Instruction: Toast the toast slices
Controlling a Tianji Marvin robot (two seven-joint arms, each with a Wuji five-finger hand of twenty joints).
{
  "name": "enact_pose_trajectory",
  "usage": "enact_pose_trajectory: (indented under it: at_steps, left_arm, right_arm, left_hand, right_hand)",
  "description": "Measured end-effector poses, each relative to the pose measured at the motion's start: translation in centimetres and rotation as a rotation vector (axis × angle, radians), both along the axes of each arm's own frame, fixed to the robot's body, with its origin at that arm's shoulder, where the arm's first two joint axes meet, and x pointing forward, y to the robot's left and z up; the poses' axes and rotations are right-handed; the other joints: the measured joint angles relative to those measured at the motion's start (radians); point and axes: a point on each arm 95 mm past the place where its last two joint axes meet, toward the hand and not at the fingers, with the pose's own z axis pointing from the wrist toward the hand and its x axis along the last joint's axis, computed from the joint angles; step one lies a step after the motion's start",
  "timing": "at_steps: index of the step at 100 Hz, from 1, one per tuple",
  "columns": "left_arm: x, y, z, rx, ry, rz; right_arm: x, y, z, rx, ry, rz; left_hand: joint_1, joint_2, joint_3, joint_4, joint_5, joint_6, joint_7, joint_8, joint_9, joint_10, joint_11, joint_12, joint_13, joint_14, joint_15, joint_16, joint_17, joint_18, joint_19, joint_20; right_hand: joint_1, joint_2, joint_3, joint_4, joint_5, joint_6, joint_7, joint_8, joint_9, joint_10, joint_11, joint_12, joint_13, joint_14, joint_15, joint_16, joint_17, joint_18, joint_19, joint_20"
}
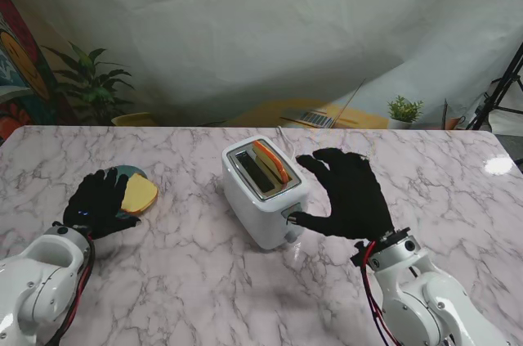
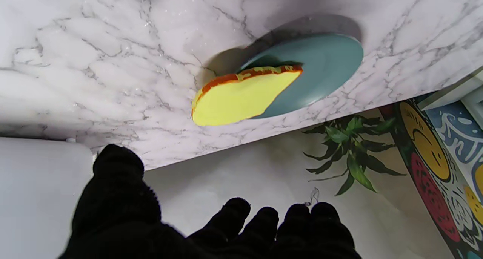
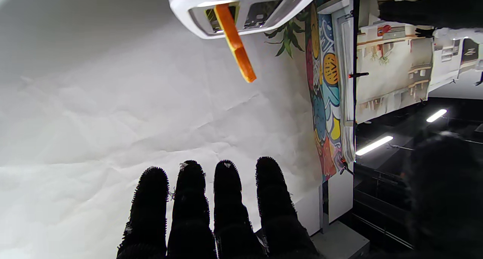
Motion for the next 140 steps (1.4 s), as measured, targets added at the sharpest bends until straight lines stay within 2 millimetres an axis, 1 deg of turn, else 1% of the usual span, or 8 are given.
enact_pose_trajectory:
  at_steps: [11, 18, 28, 92, 105, 114, 127, 140]
  left_arm:
    - [1.0, -0.5, -1.2, -0.01, 0.03, 0.016]
    - [1.6, -0.6, -1.9, -0.003, 0.042, 0.018]
    - [2.3, -0.5, -2.8, 0.015, 0.046, 0.014]
    - [5.6, -0.2, -6.4, 0.059, 0.11, 0.078]
    - [6.0, 0.0, -6.8, 0.068, 0.127, 0.086]
    - [6.1, 0.1, -7.0, 0.068, 0.129, 0.09]
    - [6.1, 0.1, -6.9, 0.064, 0.119, 0.091]
    - [6.1, 0.1, -6.9, 0.064, 0.117, 0.091]
  right_arm:
    - [-0.8, 0.2, -0.4, 0.004, 0.007, 0.013]
    - [-1.3, 0.4, -0.6, 0.009, 0.013, 0.019]
    - [-1.8, 0.5, -0.8, 0.015, 0.024, 0.025]
    - [-3.2, 0.4, -1.4, 0.071, 0.044, 0.002]
    - [-3.2, 0.3, -1.5, 0.078, 0.046, -0.004]
    - [-3.2, 0.3, -1.5, 0.08, 0.044, -0.005]
    - [-3.2, 0.3, -1.5, 0.08, 0.043, -0.006]
    - [-3.2, 0.3, -1.6, 0.083, 0.043, -0.006]
  left_hand:
    - [0.0, -0.002, 0.0, 0.0, 0.012, 0.002, 0.0, 0.0, 0.002, 0.001, 0.0, 0.01, 0.001, 0.002, 0.017, 0.0, 0.013, 0.001, 0.0, 0.0]
    - [0.028, -0.046, 0.02, 0.018, 0.012, 0.002, 0.0, 0.0, 0.002, 0.001, 0.0, 0.012, 0.002, 0.002, 0.023, 0.0, 0.018, 0.001, 0.0, 0.0]
    - [0.062, -0.076, 0.012, 0.019, 0.012, 0.002, 0.0, 0.0, 0.002, 0.001, 0.0, 0.014, 0.002, 0.002, 0.024, 0.0, 0.018, 0.001, 0.0, -0.001]
    - [0.064, -0.076, 0.012, 0.02, 0.012, 0.024, 0.0, 0.008, 0.002, 0.016, 0.002, 0.051, 0.002, 0.013, 0.052, 0.03, 0.043, 0.008, 0.0, -0.014]
    - [0.094, -0.076, 0.022, 0.02, 0.012, 0.024, 0.0, 0.017, 0.002, 0.016, 0.002, 0.062, 0.012, 0.016, 0.089, 0.044, 0.067, 0.011, 0.0, -0.023]
    - [0.128, -0.08, 0.027, 0.029, 0.012, 0.025, 0.002, 0.03, 0.041, 0.016, 0.014, 0.075, 0.013, 0.018, 0.15, 0.069, 0.071, 0.011, 0.104, -0.021]
    - [0.182, -0.115, 0.024, 0.029, 0.05, 0.025, 0.017, 0.044, 0.098, 0.015, 0.015, 0.089, 0.051, 0.02, 0.208, 0.093, 0.051, 0.011, 0.322, 0.038]
    - [0.203, -0.124, 0.039, 0.029, 0.073, 0.024, 0.028, 0.052, 0.123, 0.014, 0.04, 0.101, 0.075, 0.021, 0.229, 0.105, 0.047, 0.011, 0.421, 0.074]
  right_hand:
    - [0.0, 0.0, 0.0, 0.0, 0.012, 0.0, 0.0, 0.0, 0.012, 0.0, 0.0, 0.0, 0.0, 0.0, 0.0, 0.0, 0.004, 0.0, 0.0, -0.007]
    - [0.0, 0.012, 0.0, 0.0, 0.012, 0.0, 0.0, 0.0, 0.014, 0.0, -0.001, 0.0, 0.001, 0.0, 0.0, 0.0, 0.004, 0.0, 0.0, -0.007]
    - [0.0, 0.026, -0.015, 0.0, 0.013, 0.0, 0.0, 0.0, 0.024, 0.0, -0.002, 0.0, 0.013, 0.0, 0.0, 0.0, 0.009, 0.0, -0.001, -0.008]
    - [0.001, 0.036, -0.035, 0.0, 0.026, 0.0, -0.01, 0.004, 0.037, 0.0, -0.012, 0.0, 0.025, 0.0, 0.0, 0.0, 0.016, 0.0, -0.007, -0.019]
    - [0.001, 0.036, -0.035, 0.0, 0.026, 0.0, -0.01, 0.004, 0.037, 0.0, -0.012, 0.0, 0.025, 0.0, 0.0, 0.0, 0.016, 0.0, -0.007, -0.019]
    - [0.001, 0.036, -0.036, 0.0, 0.026, 0.0, -0.01, 0.004, 0.037, 0.0, -0.012, 0.0, 0.025, 0.0, 0.0, 0.0, 0.016, 0.0, -0.007, -0.019]
    - [0.001, 0.036, -0.036, 0.0, 0.026, 0.0, -0.01, 0.004, 0.037, 0.0, -0.012, 0.0, 0.025, 0.0, 0.0, 0.0, 0.016, 0.0, -0.007, -0.019]
    - [0.001, 0.036, -0.036, 0.0, 0.026, 0.0, -0.01, 0.005, 0.037, 0.0, -0.012, 0.0, 0.025, 0.0, 0.0, 0.0, 0.016, 0.0, -0.007, -0.019]
